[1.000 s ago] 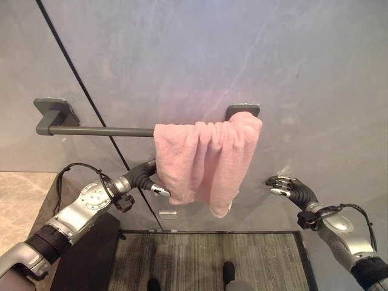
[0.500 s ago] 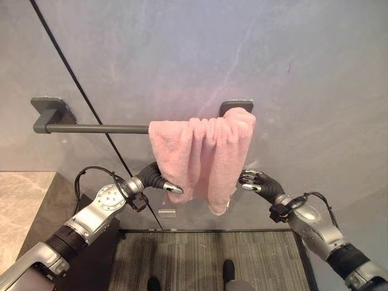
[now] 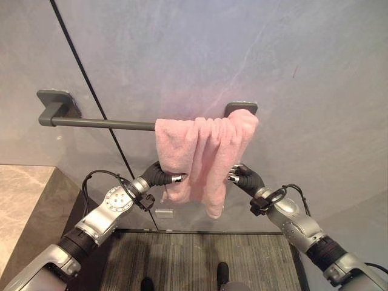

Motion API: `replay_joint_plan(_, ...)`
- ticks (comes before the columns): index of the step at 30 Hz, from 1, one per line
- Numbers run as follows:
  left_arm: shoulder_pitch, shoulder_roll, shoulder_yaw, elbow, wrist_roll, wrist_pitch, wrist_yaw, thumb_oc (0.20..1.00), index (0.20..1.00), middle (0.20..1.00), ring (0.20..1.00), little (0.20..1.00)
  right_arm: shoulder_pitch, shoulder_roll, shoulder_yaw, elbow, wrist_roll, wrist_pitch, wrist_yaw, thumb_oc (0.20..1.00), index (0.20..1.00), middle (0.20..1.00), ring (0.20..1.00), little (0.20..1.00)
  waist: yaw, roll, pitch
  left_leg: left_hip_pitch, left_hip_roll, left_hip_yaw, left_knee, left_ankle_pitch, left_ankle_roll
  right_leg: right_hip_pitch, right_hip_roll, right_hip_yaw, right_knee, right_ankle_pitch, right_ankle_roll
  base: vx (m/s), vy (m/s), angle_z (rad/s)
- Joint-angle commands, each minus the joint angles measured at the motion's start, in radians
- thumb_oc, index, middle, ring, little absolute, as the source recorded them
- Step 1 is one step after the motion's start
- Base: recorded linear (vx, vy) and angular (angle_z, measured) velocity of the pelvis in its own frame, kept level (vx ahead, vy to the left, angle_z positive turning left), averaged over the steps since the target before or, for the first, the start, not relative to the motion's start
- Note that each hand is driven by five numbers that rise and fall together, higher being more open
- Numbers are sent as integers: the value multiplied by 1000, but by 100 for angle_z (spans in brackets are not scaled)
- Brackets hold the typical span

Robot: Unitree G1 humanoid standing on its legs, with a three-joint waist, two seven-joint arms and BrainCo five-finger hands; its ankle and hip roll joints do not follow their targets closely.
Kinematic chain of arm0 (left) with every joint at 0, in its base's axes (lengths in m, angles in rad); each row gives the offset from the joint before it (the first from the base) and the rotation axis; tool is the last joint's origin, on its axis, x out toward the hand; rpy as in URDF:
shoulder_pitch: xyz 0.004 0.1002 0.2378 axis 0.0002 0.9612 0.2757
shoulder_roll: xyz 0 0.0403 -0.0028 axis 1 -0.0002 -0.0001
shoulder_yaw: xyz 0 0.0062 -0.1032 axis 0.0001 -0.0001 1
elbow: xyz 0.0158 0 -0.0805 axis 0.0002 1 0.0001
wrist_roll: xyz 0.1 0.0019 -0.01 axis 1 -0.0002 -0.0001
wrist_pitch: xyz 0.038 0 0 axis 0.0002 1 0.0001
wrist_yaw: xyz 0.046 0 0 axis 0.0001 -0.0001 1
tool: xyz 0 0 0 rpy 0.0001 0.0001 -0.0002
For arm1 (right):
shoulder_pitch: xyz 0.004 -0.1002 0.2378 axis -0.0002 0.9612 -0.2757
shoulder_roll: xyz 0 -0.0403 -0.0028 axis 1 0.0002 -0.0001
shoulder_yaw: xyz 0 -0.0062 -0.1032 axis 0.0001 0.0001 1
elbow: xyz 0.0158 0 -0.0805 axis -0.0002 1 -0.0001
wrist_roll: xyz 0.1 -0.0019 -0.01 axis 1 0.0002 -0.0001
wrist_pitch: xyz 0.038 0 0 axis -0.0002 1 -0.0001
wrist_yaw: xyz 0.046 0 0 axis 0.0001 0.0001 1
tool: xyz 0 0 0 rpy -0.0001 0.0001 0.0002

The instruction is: Put brush and paste in cup on sink, flatten towel.

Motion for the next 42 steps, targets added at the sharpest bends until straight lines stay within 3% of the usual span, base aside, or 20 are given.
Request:
replay_joint_plan(1, -65, 24, 48, -14, 19, -43, 44, 200, 200, 200, 200, 200, -175, 52, -171, -101, 9, -139, -42, 200, 200, 200, 200, 200, 41, -45, 15, 18, -27, -1, 9, -11, 22, 76, -94, -31, 25, 4, 99, 0, 0, 0)
replay_joint_plan(8, 114, 44, 256, -306, 87, -85, 66, 200, 200, 200, 200, 200, 16, 30, -310, -389, -27, -186, 4, 200, 200, 200, 200, 200, 35, -58, -1, 20, -23, -2, 9, -20, 21, 84, -96, -33, 12, 4, 101, 9, 7, 4)
replay_joint_plan(15, 243, 51, 377, -433, 54, -110, 54, 200, 200, 200, 200, 200, 32, 5, -247, -525, -3, -163, 72, 200, 200, 200, 200, 200, 43, -73, 0, 6, -26, -2, 9, -17, 18, 75, -103, -34, 8, 16, 102, 0, 0, 0)
replay_joint_plan(21, 307, 39, 419, -398, 57, -116, 81, 200, 200, 200, 200, 200, -119, 2, -137, -473, -105, -146, 34, 200, 200, 200, 200, 200, 79, -76, 19, -15, -42, -15, 9, -14, 27, 63, -117, -35, 6, 28, 106, -27, 28, 1)
replay_joint_plan(25, 336, 24, 452, -376, 53, -118, 99, 200, 200, 200, 200, 200, -186, 22, -128, -429, -129, -152, -3, 200, 200, 200, 200, 200, 101, -79, 33, -33, -48, -22, 9, -12, 30, 49, -126, -41, 6, 38, 109, -28, 22, 13)
replay_joint_plan(37, 309, -19, 409, -226, 66, -86, 115, 200, 200, 200, 200, 200, -148, 79, -133, -389, -197, -142, -32, 200, 200, 200, 200, 200, 106, -77, 40, -49, -52, -33, 9, -8, 34, 48, -133, -53, 6, 44, 109, -3, 2, 1)
replay_joint_plan(38, 302, -21, 393, -200, 82, -82, 118, 275, 275, 275, 275, 275, -132, 89, -134, -373, -202, -139, -34, 247, 247, 247, 247, 247, 103, -76, 38, -46, -51, -32, 9, -9, 34, 49, -133, -52, 6, 43, 109, 0, 0, 0)
replay_joint_plan(39, 298, -22, 384, -186, 96, -79, 121, 410, 410, 410, 410, 410, -119, 96, -130, -364, -203, -135, -30, 536, 536, 536, 536, 536, 99, -74, 37, -42, -51, -29, 9, -11, 34, 51, -133, -50, 6, 41, 109, 0, 0, 0)
replay_joint_plan(41, 293, -39, 362, -142, 118, -72, 126, 338, 338, 338, 338, 338, -90, 111, -118, -331, -211, -121, -30, 627, 627, 627, 627, 627, 91, -71, 32, -32, -50, -24, 9, -14, 35, 56, -133, -48, 6, 39, 109, 0, 0, 0)
replay_joint_plan(42, 289, -43, 353, -128, 119, -69, 124, 338, 338, 338, 338, 338, -83, 116, -114, -318, -212, -118, -29, 705, 705, 705, 705, 705, 90, -69, 30, -27, -49, -21, 9, -16, 36, 59, -133, -46, 6, 37, 109, 0, 0, 0)
